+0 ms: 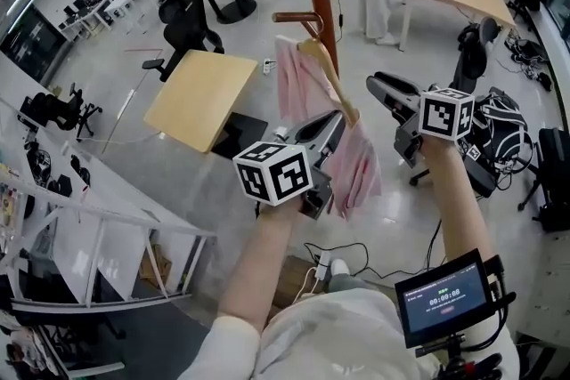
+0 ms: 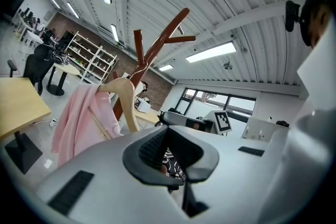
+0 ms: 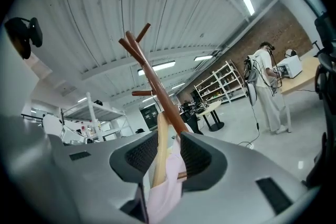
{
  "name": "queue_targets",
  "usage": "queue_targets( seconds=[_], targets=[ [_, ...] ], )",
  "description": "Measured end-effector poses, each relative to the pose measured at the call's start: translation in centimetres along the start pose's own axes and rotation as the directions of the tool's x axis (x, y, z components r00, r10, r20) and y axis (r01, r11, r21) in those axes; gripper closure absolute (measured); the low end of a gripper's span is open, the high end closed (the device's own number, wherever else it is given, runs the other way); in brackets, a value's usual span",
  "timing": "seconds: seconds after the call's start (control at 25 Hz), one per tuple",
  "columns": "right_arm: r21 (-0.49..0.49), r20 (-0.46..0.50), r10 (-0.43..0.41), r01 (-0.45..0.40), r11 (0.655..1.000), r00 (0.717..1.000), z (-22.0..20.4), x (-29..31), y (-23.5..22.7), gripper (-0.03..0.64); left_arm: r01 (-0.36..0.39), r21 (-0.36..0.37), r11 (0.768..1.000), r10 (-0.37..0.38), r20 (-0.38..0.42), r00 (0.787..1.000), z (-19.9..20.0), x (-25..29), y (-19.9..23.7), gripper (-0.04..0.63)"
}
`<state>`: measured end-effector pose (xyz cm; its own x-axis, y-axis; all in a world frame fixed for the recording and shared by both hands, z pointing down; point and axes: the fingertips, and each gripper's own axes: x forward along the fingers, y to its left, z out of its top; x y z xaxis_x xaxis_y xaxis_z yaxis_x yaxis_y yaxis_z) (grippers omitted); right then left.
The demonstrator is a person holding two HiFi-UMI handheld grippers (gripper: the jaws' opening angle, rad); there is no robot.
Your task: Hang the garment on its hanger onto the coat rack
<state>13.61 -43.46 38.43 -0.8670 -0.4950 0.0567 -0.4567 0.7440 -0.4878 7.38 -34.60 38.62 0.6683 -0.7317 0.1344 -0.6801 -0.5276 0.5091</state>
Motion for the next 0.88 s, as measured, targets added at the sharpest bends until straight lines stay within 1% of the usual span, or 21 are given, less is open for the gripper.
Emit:
queue_targets(
  seconds=[0.12, 0.28, 0.36, 0.44, 0.56, 0.64, 0.76, 0.8, 0.84, 0.88],
  targets=[
    [-0.007, 0.014, 0.012, -0.012, 1.000, 1.000, 0.7, -1.5, 1.0, 0.502, -0.010, 0.001, 1.000, 0.010, 0.017, 1.000, 0.0, 0.0, -1.0, 0.589],
    [-0.030, 0.027, 0.062, -0.061, 0.998, 0.998, 1.5, -1.7, 3.5, 0.502, -0.035, -0.020, 0.999, 0.036, 0.082, 0.996, 1.3, -1.4, -0.9, 0.589],
    [-0.050, 0.032, 0.108, -0.107, 0.993, 0.994, 2.1, -0.9, 6.0, 0.502, -0.044, -0.018, 0.999, 0.046, 0.106, 0.993, 2.2, -2.9, -0.8, 0.589],
    [-0.065, 0.033, 0.170, -0.168, 0.984, 0.985, 2.7, 0.3, 9.0, 0.502, -0.061, 0.001, 0.998, 0.060, 0.127, 0.990, 3.1, -4.9, -0.7, 0.589],
    [-0.090, 0.021, 0.278, -0.275, 0.957, 0.961, 3.0, 2.7, 14.3, 0.503, -0.104, 0.034, 0.994, 0.097, 0.172, 0.980, 4.5, -8.8, -0.3, 0.589],
    [-0.103, 0.001, 0.362, -0.360, 0.927, 0.932, 2.6, 4.6, 18.4, 0.503, -0.155, 0.049, 0.987, 0.142, 0.213, 0.967, 5.6, -12.1, 0.5, 0.589],
    [-0.109, -0.033, 0.484, -0.485, 0.868, 0.874, 1.3, 7.7, 24.4, 0.503, -0.240, 0.070, 0.968, 0.213, 0.270, 0.939, 7.0, -17.5, 1.6, 0.589],
    [-0.107, -0.048, 0.526, -0.528, 0.843, 0.849, 0.7, 8.7, 26.6, 0.503, -0.273, 0.075, 0.959, 0.241, 0.288, 0.927, 7.4, -19.5, 1.9, 0.589],
    [-0.102, -0.066, 0.571, -0.575, 0.812, 0.818, -0.1, 9.7, 29.0, 0.503, -0.313, 0.078, 0.946, 0.276, 0.309, 0.910, 7.7, -21.8, 2.1, 0.589],
    [-0.093, -0.088, 0.621, -0.627, 0.774, 0.779, -0.9, 10.5, 31.8, 0.503, -0.362, 0.077, 0.929, 0.318, 0.334, 0.887, 8.0, -24.5, 2.1, 0.589]
  ],
)
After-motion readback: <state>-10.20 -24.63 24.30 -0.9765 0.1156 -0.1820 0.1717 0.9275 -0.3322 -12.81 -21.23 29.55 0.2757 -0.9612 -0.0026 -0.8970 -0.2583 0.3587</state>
